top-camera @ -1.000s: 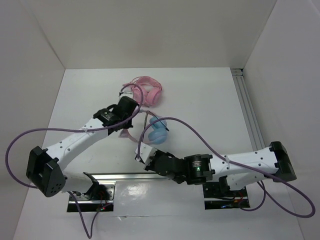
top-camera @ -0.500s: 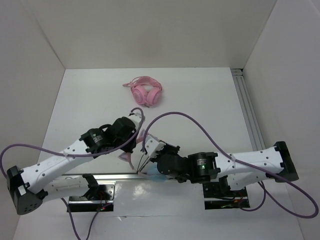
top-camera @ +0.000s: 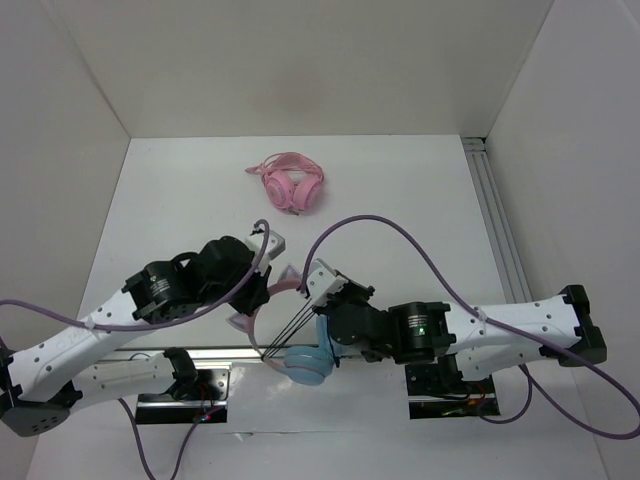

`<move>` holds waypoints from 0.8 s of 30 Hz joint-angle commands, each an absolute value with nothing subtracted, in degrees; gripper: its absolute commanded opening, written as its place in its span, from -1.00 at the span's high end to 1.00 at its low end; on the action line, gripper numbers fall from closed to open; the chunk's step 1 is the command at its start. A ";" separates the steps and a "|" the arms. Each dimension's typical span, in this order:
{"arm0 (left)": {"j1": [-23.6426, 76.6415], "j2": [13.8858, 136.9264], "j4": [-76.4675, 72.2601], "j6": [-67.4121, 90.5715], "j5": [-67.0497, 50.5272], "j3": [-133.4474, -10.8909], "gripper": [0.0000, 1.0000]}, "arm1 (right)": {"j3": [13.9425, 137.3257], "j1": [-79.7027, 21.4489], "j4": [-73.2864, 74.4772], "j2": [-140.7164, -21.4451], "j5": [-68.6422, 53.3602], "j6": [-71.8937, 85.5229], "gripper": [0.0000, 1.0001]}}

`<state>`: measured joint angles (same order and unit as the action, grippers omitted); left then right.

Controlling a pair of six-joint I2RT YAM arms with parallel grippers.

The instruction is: Wrap the headphones

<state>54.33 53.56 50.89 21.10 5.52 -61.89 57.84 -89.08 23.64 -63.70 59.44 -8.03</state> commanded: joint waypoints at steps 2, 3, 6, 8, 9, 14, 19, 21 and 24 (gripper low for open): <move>55.02 50.27 55.20 18.90 4.22 -67.84 1.00 | 57.31 -87.36 22.59 -60.38 62.58 -8.26 0.99; 55.02 49.06 55.20 18.90 3.61 -69.16 1.00 | 57.30 -87.36 21.98 -60.38 62.58 -8.26 0.99; 55.02 47.38 54.67 16.09 0.54 -71.10 1.00 | 57.83 -87.36 22.76 -61.87 60.92 -7.73 0.99; 55.02 46.67 54.67 15.47 1.40 -72.15 1.00 | 57.83 -86.66 22.24 -62.40 58.37 -7.73 0.99; 55.02 46.67 55.19 15.47 2.10 -72.77 1.00 | 57.83 -85.09 22.24 -62.40 57.75 -7.73 0.99; 55.02 46.14 55.20 15.47 3.69 -74.96 1.00 | 57.22 -80.43 20.14 -62.93 49.69 -7.21 0.99; 55.02 46.14 53.09 16.00 4.92 -75.49 1.00 | 57.83 -73.58 17.67 -62.93 38.34 -7.21 0.83; 55.02 46.85 53.09 18.18 9.21 -76.11 1.00 | 57.22 -72.08 16.00 -62.40 32.21 -7.21 0.73; 55.02 49.74 53.09 20.21 15.28 -77.95 1.00 | 56.61 -69.53 14.42 -62.40 26.82 -7.21 0.51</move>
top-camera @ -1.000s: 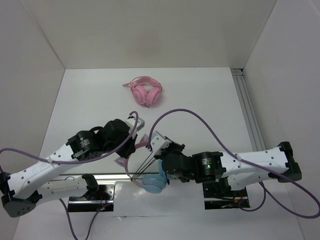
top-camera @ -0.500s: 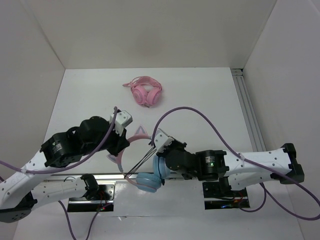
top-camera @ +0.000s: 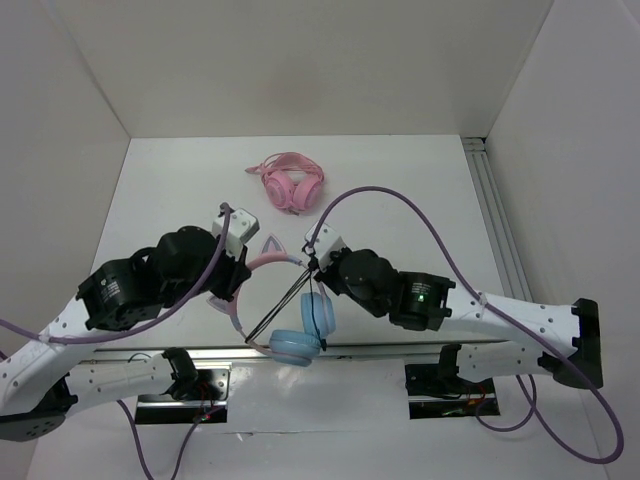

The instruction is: Wrap the headphones

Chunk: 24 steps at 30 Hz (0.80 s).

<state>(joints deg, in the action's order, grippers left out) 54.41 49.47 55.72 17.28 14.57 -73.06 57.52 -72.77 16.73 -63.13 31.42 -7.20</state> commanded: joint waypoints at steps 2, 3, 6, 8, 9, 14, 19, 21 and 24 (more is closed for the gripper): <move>55.02 51.15 53.09 20.74 15.82 -78.49 1.00 | 55.99 -66.99 13.72 -62.40 22.08 -7.21 0.34; 55.02 52.46 53.09 20.74 15.82 -79.36 1.00 | 55.99 -66.19 13.71 -62.40 21.02 -7.21 0.22; 55.02 54.22 53.09 21.35 17.04 -80.50 1.00 | 55.99 -64.95 13.10 -64.07 20.30 -6.68 0.06; 53.53 55.11 53.09 21.97 17.05 -81.03 1.00 | 55.99 -64.95 13.10 -64.69 21.01 -6.06 0.03; 52.57 55.98 53.09 21.97 16.53 -81.04 1.00 | 55.99 -64.43 11.88 -64.69 21.61 -6.06 0.03; 46.15 57.83 53.09 22.76 16.70 -82.18 1.00 | 51.86 -62.24 8.79 -62.67 22.24 -4.40 -0.58; 39.65 59.50 51.77 20.58 11.26 -82.71 1.00 | 50.01 -59.50 6.42 -62.14 19.86 -3.87 -0.63; 38.41 59.50 51.25 19.78 11.25 -82.71 1.00 | 49.40 -58.10 6.42 -62.66 19.86 -3.25 -0.63; 35.95 60.82 51.24 18.46 11.95 -82.71 1.00 | 48.87 -56.61 5.19 -62.67 24.42 -1.59 -0.66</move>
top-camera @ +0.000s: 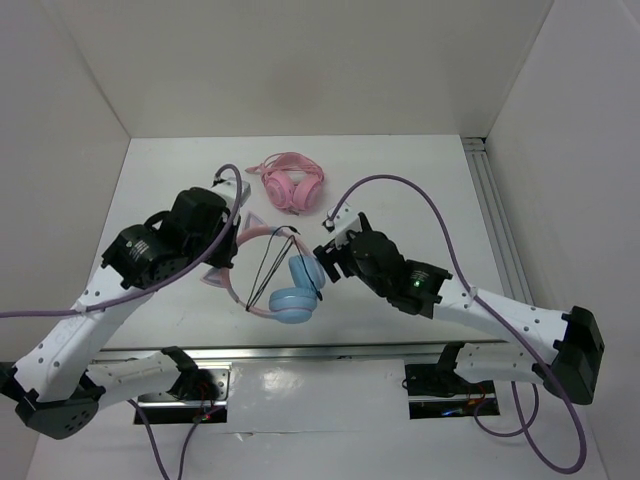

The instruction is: Wrap the headphones

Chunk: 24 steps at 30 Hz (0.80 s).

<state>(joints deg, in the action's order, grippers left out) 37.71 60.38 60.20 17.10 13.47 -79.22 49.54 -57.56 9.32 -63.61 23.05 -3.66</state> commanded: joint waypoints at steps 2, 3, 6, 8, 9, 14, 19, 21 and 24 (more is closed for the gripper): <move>33.85 62.83 51.24 18.46 13.01 -82.71 1.00 | 48.35 -55.38 4.57 -63.19 28.02 0.60 -0.76; 33.14 63.36 51.24 18.46 13.01 -82.18 1.00 | 48.34 -53.98 4.57 -63.80 31.26 1.40 -0.79; 29.45 64.42 49.31 18.98 11.96 -80.25 1.00 | 50.79 -52.82 9.04 -65.74 37.41 4.47 -0.81; 26.56 64.95 46.94 19.51 11.95 -79.37 1.00 | 54.47 -52.82 17.61 -67.67 42.43 8.24 -0.89; 25.41 65.65 46.32 19.51 11.95 -78.58 1.00 | 55.28 -52.82 20.45 -67.68 46.54 12.79 -0.96; 17.33 70.47 40.53 18.98 12.67 -76.30 1.00 | 55.99 -52.29 30.92 -66.81 49.39 22.23 -0.98; 7.13 74.88 37.54 23.89 11.95 -77.34 1.00 | 54.93 -52.29 29.62 -60.92 44.58 22.15 -0.98; 4.67 76.02 36.91 26.97 13.26 -77.34 1.00 | 54.93 -52.29 29.09 -58.64 42.64 21.62 -0.98; 0.71 80.32 35.69 31.28 16.25 -79.10 1.00 | 54.93 -52.29 28.48 -56.52 38.42 21.62 -0.98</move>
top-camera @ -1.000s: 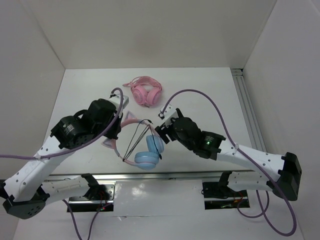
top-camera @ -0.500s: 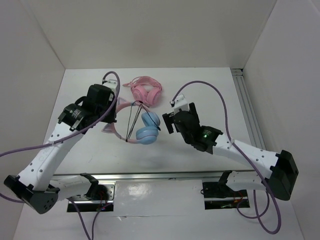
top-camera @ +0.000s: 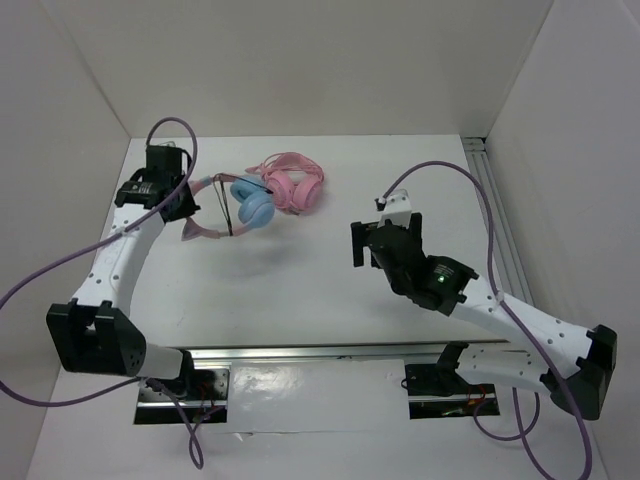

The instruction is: Wrap the headphones

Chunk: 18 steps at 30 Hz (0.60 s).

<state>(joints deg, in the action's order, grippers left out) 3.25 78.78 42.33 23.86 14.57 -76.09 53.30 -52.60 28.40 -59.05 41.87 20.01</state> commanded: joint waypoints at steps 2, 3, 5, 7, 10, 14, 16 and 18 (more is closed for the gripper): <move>-1.30 85.83 35.16 32.43 18.54 -81.55 1.00 | 54.93 -52.29 28.48 -55.90 36.75 21.10 -0.98; -1.93 88.22 34.63 33.04 19.85 -82.69 1.00 | 54.93 -52.29 28.48 -55.90 36.13 21.62 -0.98; -4.73 93.14 34.63 33.75 21.01 -87.44 1.00 | 54.93 -52.82 28.48 -55.90 34.37 22.32 -0.98; -6.49 100.87 34.63 33.75 21.70 -92.25 1.00 | 54.32 -52.82 28.22 -55.38 32.44 22.94 -0.98; -7.90 110.35 35.24 35.94 23.99 -97.19 1.00 | 54.32 -53.35 27.51 -54.76 30.41 22.41 -0.98; -9.76 117.57 34.19 37.79 26.02 -102.37 1.00 | 54.84 -53.88 27.51 -53.53 29.18 21.36 -0.98; -10.28 120.22 34.19 37.79 26.02 -104.14 1.00 | 54.84 -53.88 27.51 -53.53 29.18 21.36 -0.98; -10.28 123.38 33.32 38.32 26.02 -105.47 1.00 | 54.84 -54.40 27.51 -53.00 29.18 21.36 -0.98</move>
